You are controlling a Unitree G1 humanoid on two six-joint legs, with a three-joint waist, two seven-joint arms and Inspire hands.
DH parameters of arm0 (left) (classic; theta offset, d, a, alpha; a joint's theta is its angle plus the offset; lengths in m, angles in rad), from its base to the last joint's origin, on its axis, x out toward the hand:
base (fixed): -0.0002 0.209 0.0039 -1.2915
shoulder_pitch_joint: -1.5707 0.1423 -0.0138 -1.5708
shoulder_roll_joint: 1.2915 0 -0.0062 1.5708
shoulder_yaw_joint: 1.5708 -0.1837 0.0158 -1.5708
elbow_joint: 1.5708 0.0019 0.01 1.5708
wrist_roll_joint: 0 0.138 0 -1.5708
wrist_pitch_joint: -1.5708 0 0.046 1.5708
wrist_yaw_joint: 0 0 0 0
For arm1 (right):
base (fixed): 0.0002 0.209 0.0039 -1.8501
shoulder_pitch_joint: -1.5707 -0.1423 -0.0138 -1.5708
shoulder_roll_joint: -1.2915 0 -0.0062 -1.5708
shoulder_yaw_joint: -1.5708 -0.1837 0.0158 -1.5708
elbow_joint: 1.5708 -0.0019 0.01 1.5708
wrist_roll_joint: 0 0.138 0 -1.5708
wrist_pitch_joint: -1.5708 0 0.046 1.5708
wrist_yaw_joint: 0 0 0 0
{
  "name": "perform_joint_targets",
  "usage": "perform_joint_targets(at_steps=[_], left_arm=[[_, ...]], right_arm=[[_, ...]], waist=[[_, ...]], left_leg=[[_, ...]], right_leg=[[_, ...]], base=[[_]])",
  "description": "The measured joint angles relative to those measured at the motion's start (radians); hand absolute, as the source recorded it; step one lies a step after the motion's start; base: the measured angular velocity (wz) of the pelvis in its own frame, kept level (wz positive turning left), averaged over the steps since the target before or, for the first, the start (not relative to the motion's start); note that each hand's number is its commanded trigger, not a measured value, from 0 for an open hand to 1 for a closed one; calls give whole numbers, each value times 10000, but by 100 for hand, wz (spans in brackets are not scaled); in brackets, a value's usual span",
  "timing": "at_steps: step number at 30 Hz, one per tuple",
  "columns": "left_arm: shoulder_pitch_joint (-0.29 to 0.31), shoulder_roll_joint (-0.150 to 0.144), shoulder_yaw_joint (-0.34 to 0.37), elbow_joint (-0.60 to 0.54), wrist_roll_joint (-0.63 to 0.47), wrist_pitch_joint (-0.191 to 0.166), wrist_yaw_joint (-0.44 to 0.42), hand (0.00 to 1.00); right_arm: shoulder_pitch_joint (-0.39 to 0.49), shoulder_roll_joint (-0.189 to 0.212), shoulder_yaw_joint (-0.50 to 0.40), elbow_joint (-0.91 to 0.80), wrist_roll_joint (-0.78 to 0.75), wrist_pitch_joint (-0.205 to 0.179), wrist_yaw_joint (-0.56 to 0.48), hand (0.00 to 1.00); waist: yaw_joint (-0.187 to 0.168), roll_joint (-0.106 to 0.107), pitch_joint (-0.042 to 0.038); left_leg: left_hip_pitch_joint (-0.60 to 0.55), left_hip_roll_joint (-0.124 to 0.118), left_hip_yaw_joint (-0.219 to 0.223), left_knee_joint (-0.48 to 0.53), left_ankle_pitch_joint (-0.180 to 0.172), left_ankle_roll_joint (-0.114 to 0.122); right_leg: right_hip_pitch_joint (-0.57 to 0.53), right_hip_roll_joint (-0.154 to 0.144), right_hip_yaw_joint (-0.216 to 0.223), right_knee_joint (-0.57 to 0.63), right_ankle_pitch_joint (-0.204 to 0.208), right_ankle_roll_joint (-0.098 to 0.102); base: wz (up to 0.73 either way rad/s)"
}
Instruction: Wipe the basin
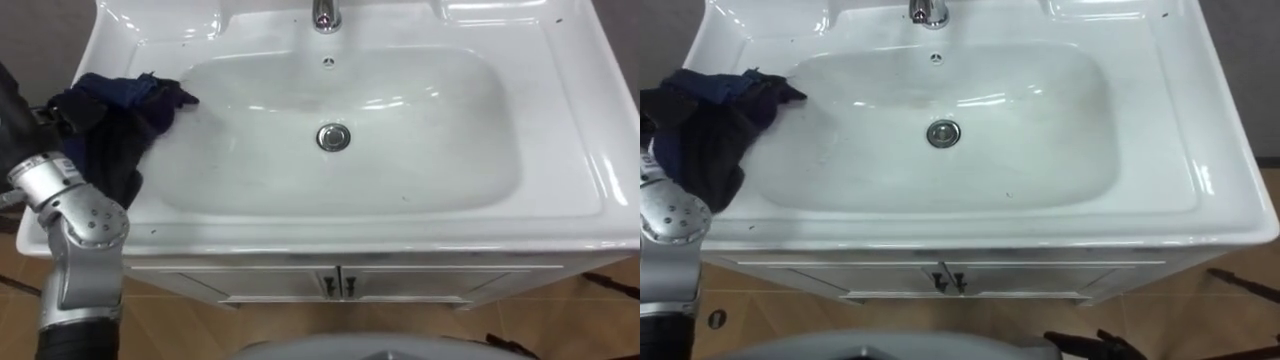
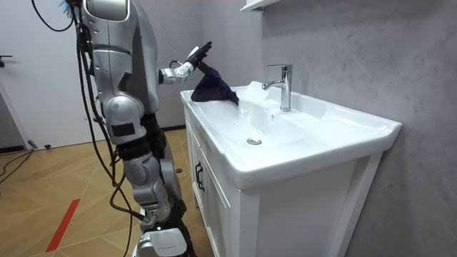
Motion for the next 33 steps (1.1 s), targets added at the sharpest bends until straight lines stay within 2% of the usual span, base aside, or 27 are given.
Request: perform_joint_targets(at_steps=[4,6,9,13,19,23,29,33], left_arm=[[32,24,1006,3,-937,-138,231,0],[52,113,1287,67,-1407,-142,311,0],[288,313,1502,75,-1938,-138,321,0],[480,313,2143,81,-2351,-126,302,0],[992,313,2441,82,-2681,-126,165,0],[1151,312,2441,82,-2675,-127,-102,0],[1271,293,2440,180,-2676,-135,-660,0],[1271,294,2414,202,-2669,-133,-775,0]], right_arm=[[124,-29,-337,13,-80,8,-73,0],[213,-79,-428,-2,-88,39,-74,0],[331,-180,-630,-77,-66,116,-59,0],[531,-243,-615,-79,-136,118,-73,0],[523,-244,-598,-85,-395,104,-84,0],[516,-241,-623,-86,-465,92,-41,0],[543,-308,-806,-87,-483,71,232,0],[495,-334,-824,-82,-518,70,268,0]], waist=[[176,33,-2],[252,78,-2],[477,153,5],[995,233,12],[1274,276,-17],[1207,271,-9],[1170,289,4],[935,318,20]], left_leg=[[19,-17,-53,3,-1,-1],[54,-26,-64,-8,-1,-1],[120,-48,-89,-2,-1,0],[151,-48,-74,7,-1,0],[123,-124,-249,27,0,1],[113,-144,-451,28,0,2],[90,-146,-485,195,-1,3],[44,-146,-477,208,-2,4]], right_leg=[[33,-8,-48,-5,0,0],[80,-15,-58,-4,-1,2],[177,-25,-52,-31,-15,25],[175,-42,-51,9,-34,36],[197,-101,-107,51,-62,86],[279,-104,-312,37,-62,87],[355,-109,-346,31,-69,86],[348,-114,-410,33,-82,95]], base=[[1],[2],[4],[1],[6],[13],[1],[5]])
